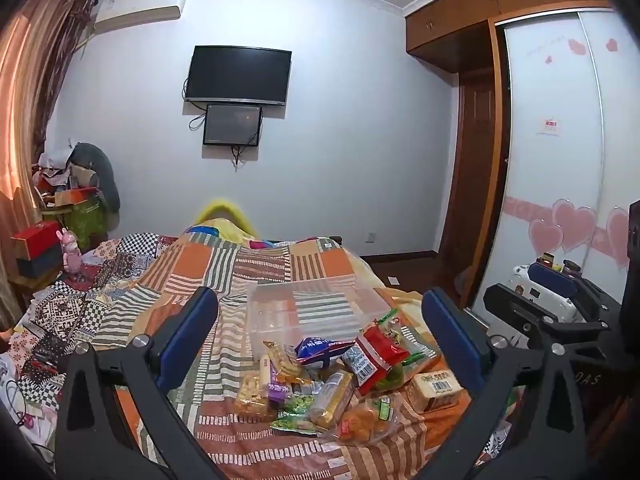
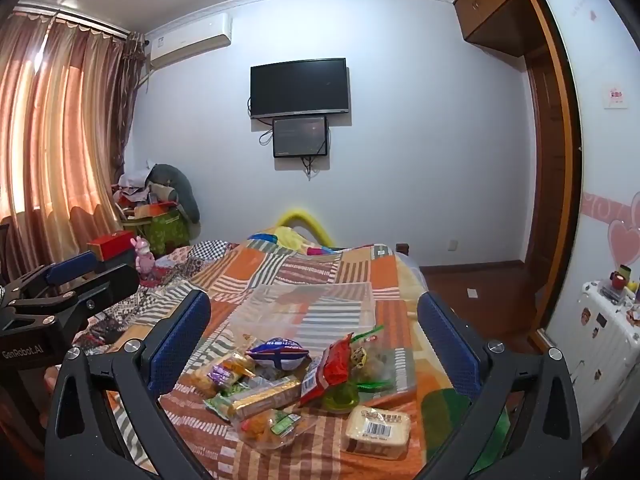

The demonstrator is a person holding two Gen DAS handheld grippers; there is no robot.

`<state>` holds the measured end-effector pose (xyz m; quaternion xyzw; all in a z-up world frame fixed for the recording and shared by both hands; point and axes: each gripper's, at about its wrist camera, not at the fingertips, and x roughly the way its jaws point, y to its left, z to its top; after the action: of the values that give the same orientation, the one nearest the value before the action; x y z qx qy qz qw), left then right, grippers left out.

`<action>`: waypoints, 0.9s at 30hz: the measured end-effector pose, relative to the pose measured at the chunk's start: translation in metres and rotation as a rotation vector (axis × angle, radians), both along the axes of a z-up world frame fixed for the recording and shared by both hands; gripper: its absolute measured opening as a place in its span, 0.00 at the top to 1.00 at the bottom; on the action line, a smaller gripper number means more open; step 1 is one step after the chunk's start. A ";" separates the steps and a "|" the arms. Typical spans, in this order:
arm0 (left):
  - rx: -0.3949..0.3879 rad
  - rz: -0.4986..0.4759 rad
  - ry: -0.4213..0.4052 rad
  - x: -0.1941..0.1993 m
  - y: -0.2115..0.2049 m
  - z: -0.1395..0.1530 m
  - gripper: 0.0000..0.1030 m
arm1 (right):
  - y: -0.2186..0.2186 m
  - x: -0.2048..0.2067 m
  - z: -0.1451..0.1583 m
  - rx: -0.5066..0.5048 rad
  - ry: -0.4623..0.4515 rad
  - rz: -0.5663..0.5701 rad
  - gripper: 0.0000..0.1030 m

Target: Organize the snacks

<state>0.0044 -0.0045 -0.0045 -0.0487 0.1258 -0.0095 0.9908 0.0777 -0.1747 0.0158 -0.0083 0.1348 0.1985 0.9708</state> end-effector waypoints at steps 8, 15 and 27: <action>0.005 0.005 0.001 0.000 0.001 0.000 0.00 | -0.001 0.001 0.001 0.006 -0.006 -0.002 0.00; 0.008 0.007 0.000 0.000 0.001 -0.001 0.00 | -0.001 0.000 0.003 0.006 -0.009 -0.001 0.00; 0.004 0.007 -0.003 -0.001 0.002 0.000 0.00 | 0.000 -0.001 0.005 0.005 -0.015 0.000 0.00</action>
<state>0.0033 -0.0026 -0.0045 -0.0473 0.1241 -0.0057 0.9911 0.0765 -0.1748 0.0208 -0.0074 0.1270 0.1989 0.9717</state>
